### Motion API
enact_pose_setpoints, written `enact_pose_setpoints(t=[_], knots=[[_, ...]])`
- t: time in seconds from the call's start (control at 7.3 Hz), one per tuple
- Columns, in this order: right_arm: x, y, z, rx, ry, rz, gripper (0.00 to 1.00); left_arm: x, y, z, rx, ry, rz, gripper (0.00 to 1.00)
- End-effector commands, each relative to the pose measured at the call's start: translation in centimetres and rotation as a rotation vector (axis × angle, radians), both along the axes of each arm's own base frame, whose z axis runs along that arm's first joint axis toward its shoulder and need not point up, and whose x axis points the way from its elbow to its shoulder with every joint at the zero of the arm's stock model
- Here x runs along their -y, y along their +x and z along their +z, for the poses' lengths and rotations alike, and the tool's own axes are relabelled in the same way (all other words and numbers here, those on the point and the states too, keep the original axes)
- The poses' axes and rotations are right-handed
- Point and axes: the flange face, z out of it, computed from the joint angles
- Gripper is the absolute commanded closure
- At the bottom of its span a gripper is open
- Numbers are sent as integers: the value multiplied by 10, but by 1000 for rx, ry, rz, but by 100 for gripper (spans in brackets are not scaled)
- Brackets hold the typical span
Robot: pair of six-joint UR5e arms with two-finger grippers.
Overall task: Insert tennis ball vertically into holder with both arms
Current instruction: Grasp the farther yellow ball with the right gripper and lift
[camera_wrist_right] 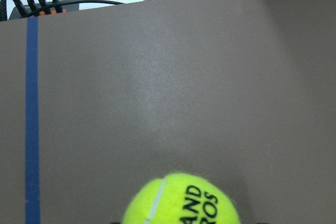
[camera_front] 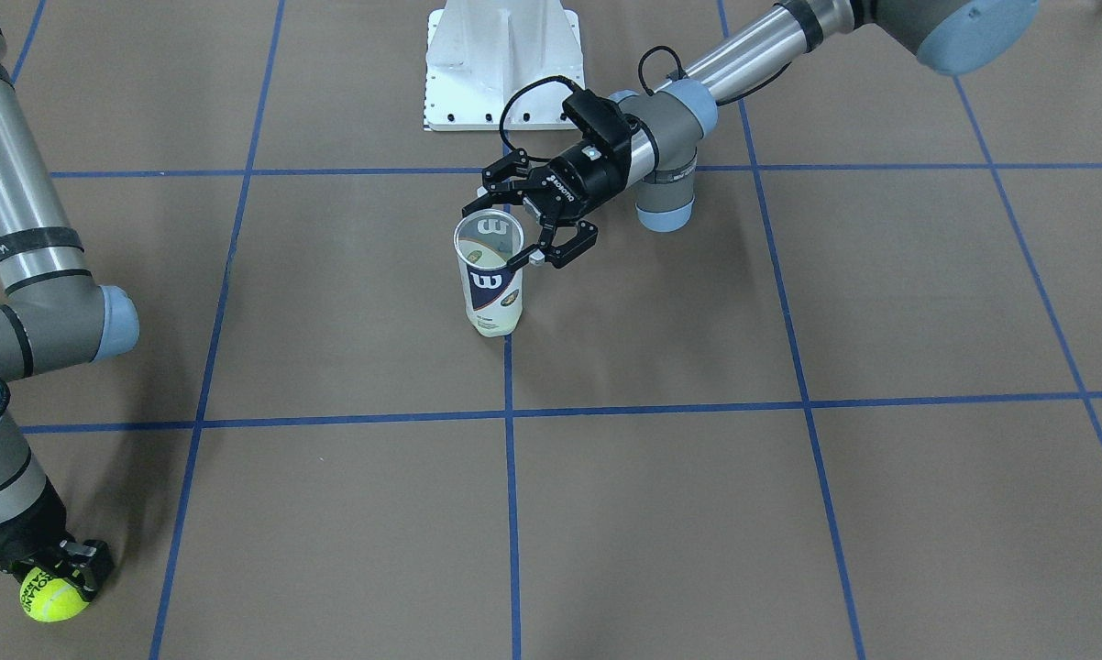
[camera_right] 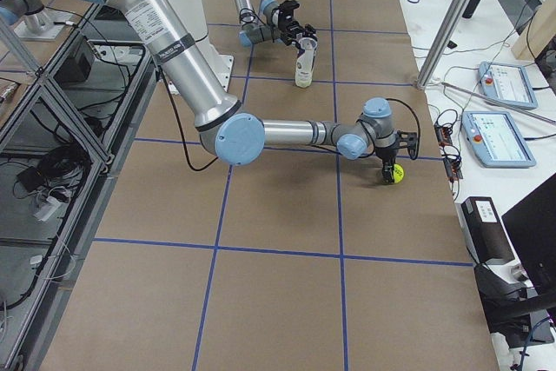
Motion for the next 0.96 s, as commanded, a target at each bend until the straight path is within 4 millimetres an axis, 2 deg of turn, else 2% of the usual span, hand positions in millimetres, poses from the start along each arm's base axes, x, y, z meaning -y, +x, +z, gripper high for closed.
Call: enact_pose_setpoints(t=[0.0,0.14,0.27,0.41,0.55,0.68,0.82], knots=[[1,0,-9,14,11,5,100,0,0,1,0,0,0,13],[-2,7,-38,52,49,6,100,0,0,2,2,-1,0,13],[-30,16,-72,140,9,-29,100,0,-1,3,3,-1,0,13],[-64,28,-132,210,-45,-3,100,0,-1,7,9,-3,0,15],[-103,17,-201,284,-107,5,100,0,-1,6,8,-2,-1,15],[-147,7,-257,333,-146,-5,100,0,-1,7,9,-3,0,16],[-186,-9,-299,359,-173,-29,100,0,-1,6,7,-3,0,18]])
